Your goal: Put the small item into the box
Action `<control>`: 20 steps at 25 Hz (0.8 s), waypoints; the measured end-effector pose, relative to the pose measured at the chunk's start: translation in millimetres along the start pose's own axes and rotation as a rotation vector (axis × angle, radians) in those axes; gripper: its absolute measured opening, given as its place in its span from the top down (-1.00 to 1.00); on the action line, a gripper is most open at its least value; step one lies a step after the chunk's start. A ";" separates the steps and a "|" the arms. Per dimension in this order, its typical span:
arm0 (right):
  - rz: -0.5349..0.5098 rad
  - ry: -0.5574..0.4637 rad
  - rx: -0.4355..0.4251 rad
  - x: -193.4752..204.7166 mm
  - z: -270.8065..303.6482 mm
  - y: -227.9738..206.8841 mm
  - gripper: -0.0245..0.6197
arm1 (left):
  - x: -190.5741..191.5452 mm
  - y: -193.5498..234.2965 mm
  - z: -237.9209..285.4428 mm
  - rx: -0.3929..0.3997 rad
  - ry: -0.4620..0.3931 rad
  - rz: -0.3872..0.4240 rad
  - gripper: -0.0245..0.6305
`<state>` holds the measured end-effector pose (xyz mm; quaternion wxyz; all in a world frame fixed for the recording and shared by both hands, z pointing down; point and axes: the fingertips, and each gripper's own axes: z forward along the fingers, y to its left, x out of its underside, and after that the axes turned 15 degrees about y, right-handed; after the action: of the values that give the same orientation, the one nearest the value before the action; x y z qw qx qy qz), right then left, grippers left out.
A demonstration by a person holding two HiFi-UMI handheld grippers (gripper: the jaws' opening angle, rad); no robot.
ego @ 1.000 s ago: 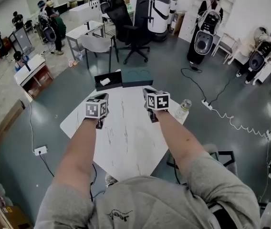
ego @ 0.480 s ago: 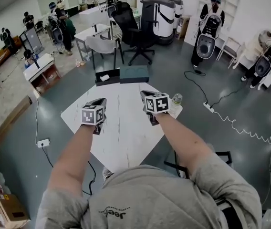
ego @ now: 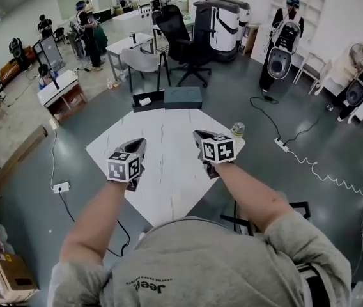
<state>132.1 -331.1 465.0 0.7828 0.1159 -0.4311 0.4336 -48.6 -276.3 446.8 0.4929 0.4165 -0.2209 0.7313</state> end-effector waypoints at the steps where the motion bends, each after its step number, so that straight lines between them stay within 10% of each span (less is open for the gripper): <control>1: 0.005 0.005 -0.003 4.0 -2.8 2.7 0.91 | 2.2 -2.9 -4.8 0.008 -0.003 0.004 0.91; 20: -0.026 -0.019 0.059 32.9 -16.9 82.8 0.91 | 49.3 19.2 -74.0 0.166 -0.050 0.076 0.91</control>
<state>85.5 -253.2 464.4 0.7804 0.1485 -0.4240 0.4349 -103.2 -203.6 448.2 0.4230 0.4654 -0.1873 0.7546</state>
